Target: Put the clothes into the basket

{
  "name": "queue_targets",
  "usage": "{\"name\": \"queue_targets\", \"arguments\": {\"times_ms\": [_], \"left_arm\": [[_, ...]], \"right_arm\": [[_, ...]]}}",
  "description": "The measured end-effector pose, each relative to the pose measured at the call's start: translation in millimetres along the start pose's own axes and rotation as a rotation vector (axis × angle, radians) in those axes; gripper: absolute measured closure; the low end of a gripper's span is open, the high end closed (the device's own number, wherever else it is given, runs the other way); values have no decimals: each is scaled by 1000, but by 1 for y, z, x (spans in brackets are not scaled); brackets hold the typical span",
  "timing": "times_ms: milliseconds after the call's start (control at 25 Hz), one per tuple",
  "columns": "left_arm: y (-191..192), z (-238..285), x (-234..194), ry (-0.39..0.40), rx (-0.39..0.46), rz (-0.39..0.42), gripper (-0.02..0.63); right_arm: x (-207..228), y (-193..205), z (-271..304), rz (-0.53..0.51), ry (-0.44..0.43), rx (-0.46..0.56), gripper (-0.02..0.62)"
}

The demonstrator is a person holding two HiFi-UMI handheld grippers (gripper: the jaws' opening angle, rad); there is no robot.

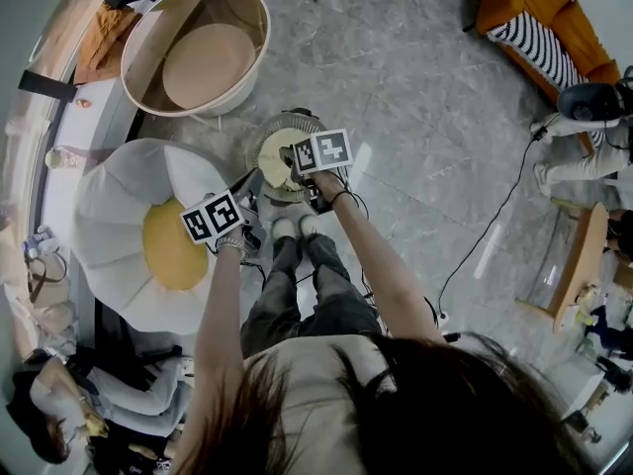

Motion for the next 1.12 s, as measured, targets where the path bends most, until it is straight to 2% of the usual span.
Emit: {"name": "queue_targets", "arguments": {"times_ms": [240, 720, 920, 1120], "left_arm": [[1, -10, 16, 14, -3, 37, 595], [-11, -28, 50, 49, 63, 106, 595], [-18, -33, 64, 70, 107, 128, 595], [-15, -35, 69, 75, 105, 139, 595]], "right_arm": [[-16, 0, -22, -6, -62, 57, 548], [-53, -20, -67, -22, -216, 202, 569], [-67, -21, -80, -31, -285, 215, 581], [-68, -16, -85, -48, -286, 207, 586]]}}
Point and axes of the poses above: the fingertips, and each gripper's own axes: z forward along the fingers, x to its right, y out of its underside, the point moved 3 cm from there along -z, backward along the fingers, and after that the axes turned 6 degrees about x, right-handed, at the moved point
